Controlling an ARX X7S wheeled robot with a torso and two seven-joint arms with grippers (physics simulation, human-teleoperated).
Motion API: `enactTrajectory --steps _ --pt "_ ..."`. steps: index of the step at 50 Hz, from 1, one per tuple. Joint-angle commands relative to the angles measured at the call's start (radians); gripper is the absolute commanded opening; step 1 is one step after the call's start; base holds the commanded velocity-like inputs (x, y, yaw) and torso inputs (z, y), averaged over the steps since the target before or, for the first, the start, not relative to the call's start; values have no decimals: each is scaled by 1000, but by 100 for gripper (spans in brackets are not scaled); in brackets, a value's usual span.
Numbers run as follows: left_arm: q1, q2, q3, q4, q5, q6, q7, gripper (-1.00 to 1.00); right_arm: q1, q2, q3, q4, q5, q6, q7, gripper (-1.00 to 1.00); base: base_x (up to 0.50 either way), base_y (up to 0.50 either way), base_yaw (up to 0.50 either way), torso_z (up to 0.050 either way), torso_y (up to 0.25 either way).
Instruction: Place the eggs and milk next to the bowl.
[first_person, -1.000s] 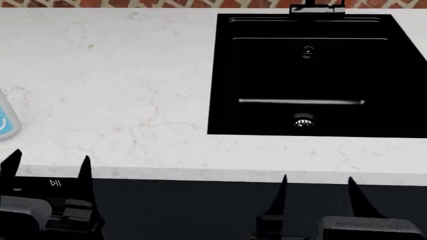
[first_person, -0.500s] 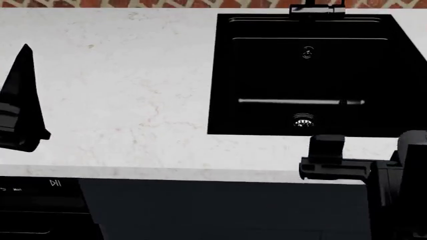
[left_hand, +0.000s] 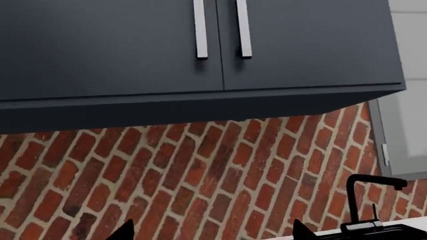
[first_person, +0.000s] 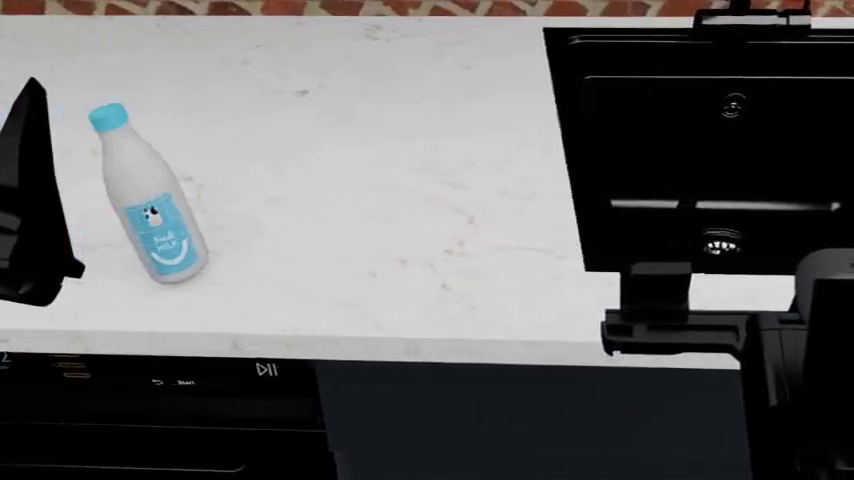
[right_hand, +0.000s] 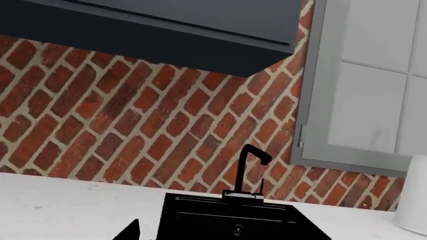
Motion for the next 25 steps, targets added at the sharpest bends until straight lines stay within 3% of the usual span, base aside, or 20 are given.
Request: enactTrajectory --steps 1,25 --pt "23 -13 4 -3 11 26 3 100 -3 5 -10 -3 -1 -1 3 100 0 500 0 0 0" --pt "44 -26 23 -13 26 61 1 100 -18 11 -16 1 1 -10 5 100 0 500 0 0 0"
